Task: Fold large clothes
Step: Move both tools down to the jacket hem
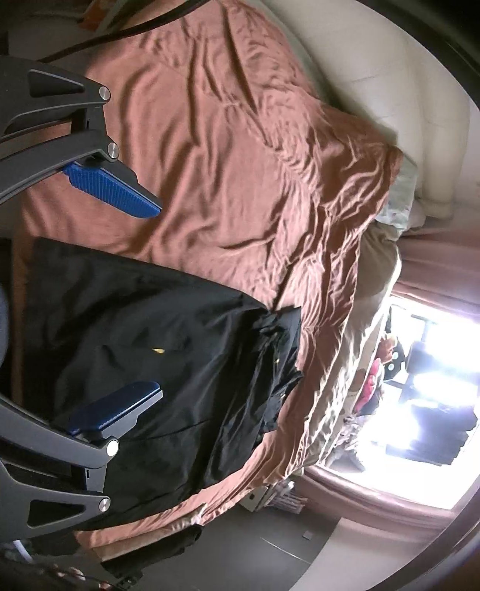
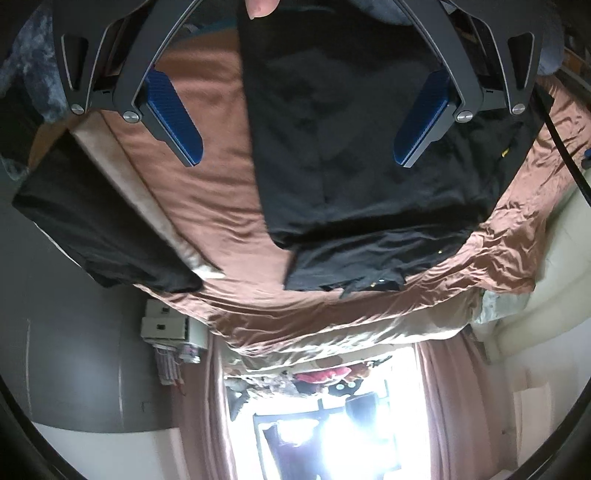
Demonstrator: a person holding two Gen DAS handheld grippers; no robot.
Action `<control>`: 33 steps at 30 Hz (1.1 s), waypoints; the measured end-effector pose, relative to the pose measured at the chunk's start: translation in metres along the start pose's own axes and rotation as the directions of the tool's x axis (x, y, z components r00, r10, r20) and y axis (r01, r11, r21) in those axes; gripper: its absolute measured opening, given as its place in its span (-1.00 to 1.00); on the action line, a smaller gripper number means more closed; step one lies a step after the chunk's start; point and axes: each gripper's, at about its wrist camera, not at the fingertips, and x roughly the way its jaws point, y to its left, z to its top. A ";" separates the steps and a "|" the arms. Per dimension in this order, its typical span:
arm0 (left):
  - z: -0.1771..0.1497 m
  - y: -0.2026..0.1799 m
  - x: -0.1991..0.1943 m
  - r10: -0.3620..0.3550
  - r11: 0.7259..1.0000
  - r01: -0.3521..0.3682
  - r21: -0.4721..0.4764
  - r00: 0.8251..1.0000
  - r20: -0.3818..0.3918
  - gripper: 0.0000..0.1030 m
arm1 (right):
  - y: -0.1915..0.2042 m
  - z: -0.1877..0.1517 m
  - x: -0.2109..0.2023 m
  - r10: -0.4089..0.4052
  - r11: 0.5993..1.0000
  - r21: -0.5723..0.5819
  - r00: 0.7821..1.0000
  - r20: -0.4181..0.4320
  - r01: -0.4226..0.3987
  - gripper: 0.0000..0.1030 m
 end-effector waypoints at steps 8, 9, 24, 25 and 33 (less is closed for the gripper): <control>-0.024 0.017 -0.039 0.001 1.000 -0.001 0.019 1.000 0.024 0.99 | -0.019 0.000 -0.029 0.022 1.000 -0.010 0.998 -0.058 -0.022 1.00; -0.028 0.021 -0.042 -0.003 1.000 0.003 0.016 1.000 0.020 0.99 | -0.019 0.000 -0.029 0.018 0.999 -0.028 0.998 -0.065 -0.020 1.00; -0.063 0.052 -0.018 -0.062 0.997 0.057 -0.048 0.993 -0.098 0.54 | -0.062 -0.031 -0.034 0.141 0.989 0.066 0.978 -0.152 -0.132 0.94; -0.064 0.051 -0.012 -0.063 0.997 0.058 -0.050 0.992 -0.108 0.47 | -0.062 -0.034 -0.031 0.147 0.988 0.080 0.977 -0.157 -0.136 0.92; -0.078 0.060 0.038 -0.073 0.994 0.055 -0.096 0.978 -0.196 0.17 | -0.068 -0.056 0.017 0.254 0.953 0.225 0.942 -0.219 -0.205 0.55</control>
